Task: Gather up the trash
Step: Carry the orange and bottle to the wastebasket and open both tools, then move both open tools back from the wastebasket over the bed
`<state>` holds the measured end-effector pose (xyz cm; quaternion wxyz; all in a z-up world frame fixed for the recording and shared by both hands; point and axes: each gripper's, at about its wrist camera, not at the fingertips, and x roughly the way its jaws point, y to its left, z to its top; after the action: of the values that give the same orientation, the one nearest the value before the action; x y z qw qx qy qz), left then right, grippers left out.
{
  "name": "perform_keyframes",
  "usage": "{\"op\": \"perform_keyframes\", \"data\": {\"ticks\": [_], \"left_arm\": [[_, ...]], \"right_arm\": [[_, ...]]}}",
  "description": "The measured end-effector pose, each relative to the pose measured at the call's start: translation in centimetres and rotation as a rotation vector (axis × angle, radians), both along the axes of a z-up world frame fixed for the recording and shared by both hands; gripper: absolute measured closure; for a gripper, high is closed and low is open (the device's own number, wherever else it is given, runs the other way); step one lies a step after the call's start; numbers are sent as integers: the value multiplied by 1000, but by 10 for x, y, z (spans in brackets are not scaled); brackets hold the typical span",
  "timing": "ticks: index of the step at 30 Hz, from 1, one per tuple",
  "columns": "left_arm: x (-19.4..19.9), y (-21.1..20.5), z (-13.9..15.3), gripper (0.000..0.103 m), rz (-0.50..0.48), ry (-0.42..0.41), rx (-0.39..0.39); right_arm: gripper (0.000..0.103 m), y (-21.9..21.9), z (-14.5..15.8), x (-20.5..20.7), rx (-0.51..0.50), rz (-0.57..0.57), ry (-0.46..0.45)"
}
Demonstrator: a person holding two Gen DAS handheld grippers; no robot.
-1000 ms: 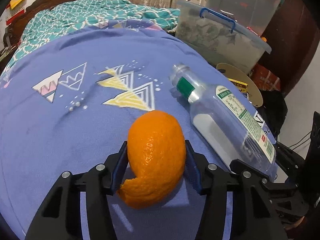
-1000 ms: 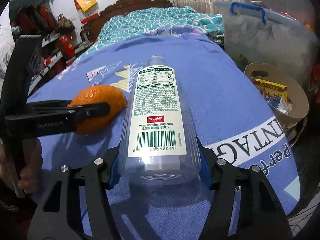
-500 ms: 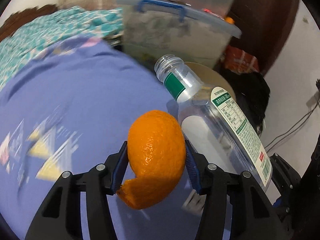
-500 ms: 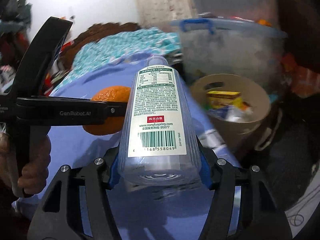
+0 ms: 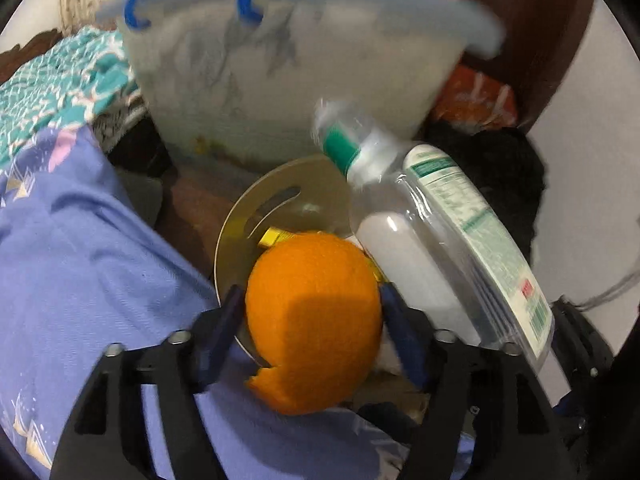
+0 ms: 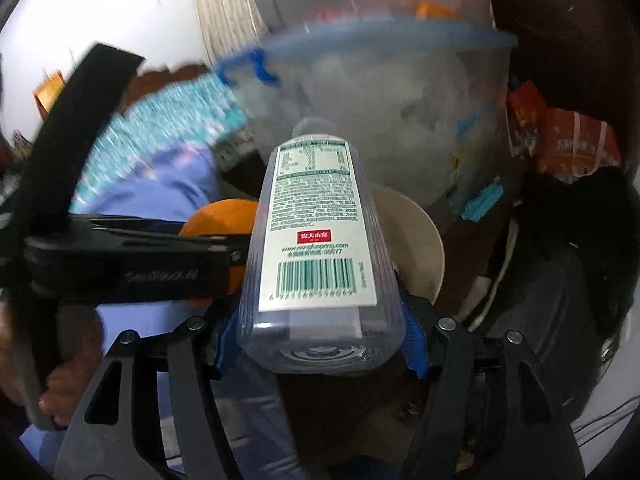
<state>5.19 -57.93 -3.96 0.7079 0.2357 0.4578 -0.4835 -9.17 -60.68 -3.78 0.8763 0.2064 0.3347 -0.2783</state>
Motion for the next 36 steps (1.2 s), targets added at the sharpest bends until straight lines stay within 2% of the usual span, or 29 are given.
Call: {"op": "perform_keyframes", "data": {"ticks": [2,4,8,13,16,20,25,30,36], "left_arm": [[5,-1,-9,33,10,35,22],[7,7,-8,24,17,43,1],[12,30,1,22,35,38,-39],[11,62,22,22,60,54,-93],[7,88,34,20,62,64,-128],[-3,127,37,19,68,65,-140],[-13,175,33,18,99,4,-112],[-15,226,38,13,175,-54,-105],[-16,275,50,9,248,-82,-133]], "right_arm": [[27,-3,-1,-4,5,-8,-20],[22,0,-1,-11,-5,-17,-38],[21,8,-1,-25,-5,-59,-52],[20,24,12,-55,-30,-148,-112],[19,41,22,-74,-25,-183,-157],[16,73,30,-88,-18,-188,-201],[14,109,33,-85,16,-152,-218],[14,140,35,-79,66,-113,-228],[13,172,47,-79,84,-94,-260]]}}
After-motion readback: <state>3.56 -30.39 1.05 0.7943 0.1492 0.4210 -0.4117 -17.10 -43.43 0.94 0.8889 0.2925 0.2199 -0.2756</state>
